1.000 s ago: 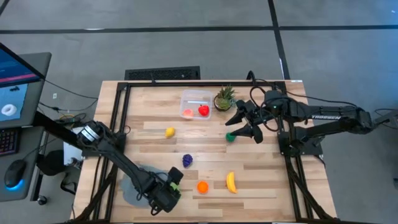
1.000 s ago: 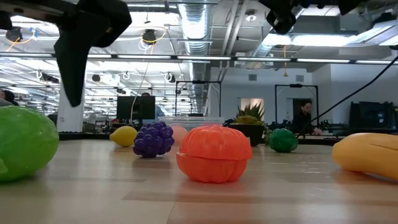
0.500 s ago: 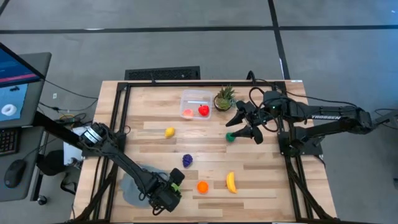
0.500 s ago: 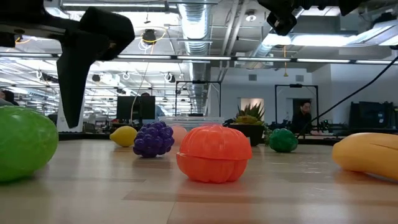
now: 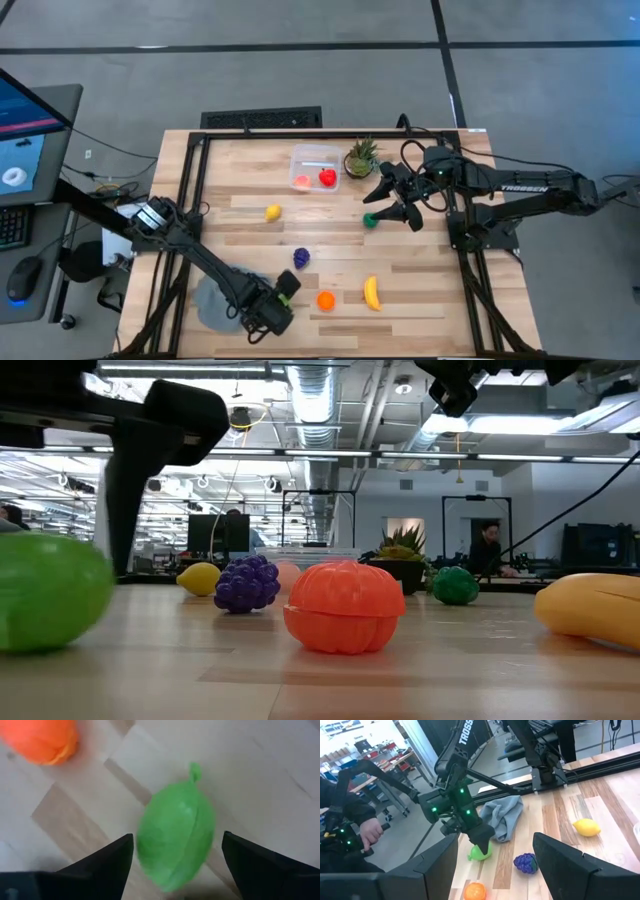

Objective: Pick and placing Produce into tupperware
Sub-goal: Put the green melon into the transparent container

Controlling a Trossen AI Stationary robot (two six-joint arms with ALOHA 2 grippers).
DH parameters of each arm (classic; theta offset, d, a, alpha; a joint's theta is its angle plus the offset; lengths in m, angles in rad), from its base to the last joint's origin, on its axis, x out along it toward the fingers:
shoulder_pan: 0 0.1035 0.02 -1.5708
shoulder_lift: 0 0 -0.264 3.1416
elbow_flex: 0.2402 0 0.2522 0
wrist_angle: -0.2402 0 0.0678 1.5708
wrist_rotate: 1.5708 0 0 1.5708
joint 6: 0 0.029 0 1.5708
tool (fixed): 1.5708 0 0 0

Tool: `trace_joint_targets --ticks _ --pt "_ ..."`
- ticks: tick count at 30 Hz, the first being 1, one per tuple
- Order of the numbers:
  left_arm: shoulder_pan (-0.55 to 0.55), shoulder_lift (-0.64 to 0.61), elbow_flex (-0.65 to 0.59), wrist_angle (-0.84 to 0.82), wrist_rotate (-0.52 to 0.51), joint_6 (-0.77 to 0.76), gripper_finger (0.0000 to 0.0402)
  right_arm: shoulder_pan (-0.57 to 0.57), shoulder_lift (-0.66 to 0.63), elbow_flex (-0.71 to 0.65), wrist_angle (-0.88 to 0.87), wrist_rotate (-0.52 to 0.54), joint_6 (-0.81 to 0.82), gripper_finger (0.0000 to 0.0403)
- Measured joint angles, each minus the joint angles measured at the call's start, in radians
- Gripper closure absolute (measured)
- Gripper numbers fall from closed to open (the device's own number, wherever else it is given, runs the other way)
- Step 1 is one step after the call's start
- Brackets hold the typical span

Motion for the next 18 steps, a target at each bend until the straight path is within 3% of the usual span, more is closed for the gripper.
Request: trace_joint_targets --ticks 8,18 --pt "0.0 0.0 0.0 0.0 0.029 0.075 0.0134 0.0 0.0 0.0 0.0 0.0 0.001 0.0122" --pt "0.003 0.0 0.0 0.034 0.058 0.032 0.0134 0.0 0.0 0.0 -0.002 0.0 0.001 0.0122"
